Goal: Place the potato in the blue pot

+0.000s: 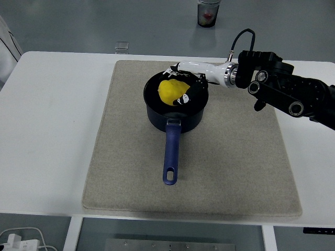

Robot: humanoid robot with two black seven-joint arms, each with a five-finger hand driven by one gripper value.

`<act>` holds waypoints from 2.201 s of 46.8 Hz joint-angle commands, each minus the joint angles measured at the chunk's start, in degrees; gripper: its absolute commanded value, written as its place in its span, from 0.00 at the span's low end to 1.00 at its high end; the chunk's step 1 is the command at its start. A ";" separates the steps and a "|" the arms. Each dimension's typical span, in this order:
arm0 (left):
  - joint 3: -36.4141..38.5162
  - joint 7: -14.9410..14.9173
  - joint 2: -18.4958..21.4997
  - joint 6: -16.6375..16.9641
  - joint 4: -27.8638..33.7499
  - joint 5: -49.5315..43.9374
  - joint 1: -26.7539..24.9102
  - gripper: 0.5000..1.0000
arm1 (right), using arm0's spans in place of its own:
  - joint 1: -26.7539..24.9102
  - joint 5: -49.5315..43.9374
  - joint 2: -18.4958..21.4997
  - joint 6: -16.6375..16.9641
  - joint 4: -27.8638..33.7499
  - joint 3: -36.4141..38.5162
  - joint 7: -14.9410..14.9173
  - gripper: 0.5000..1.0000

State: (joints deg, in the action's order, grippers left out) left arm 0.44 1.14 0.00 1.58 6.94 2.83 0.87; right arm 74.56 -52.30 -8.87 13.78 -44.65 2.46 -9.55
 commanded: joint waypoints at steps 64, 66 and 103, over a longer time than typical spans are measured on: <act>0.00 0.00 0.00 0.00 0.00 0.07 0.01 0.99 | -4.60 37.52 -11.78 0.63 5.09 12.66 0.85 0.83; 0.00 0.00 0.00 0.00 0.00 -0.02 0.01 0.99 | -5.12 39.54 -11.78 0.64 6.15 12.66 0.85 0.83; 0.00 0.00 0.00 0.00 0.00 -0.02 0.01 0.99 | -14.44 64.78 -10.64 0.81 9.93 17.23 0.94 0.83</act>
State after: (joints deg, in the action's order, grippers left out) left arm 0.44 1.14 0.00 1.58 6.94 2.84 0.87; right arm 61.11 12.36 -19.53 14.53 -34.65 18.97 -8.61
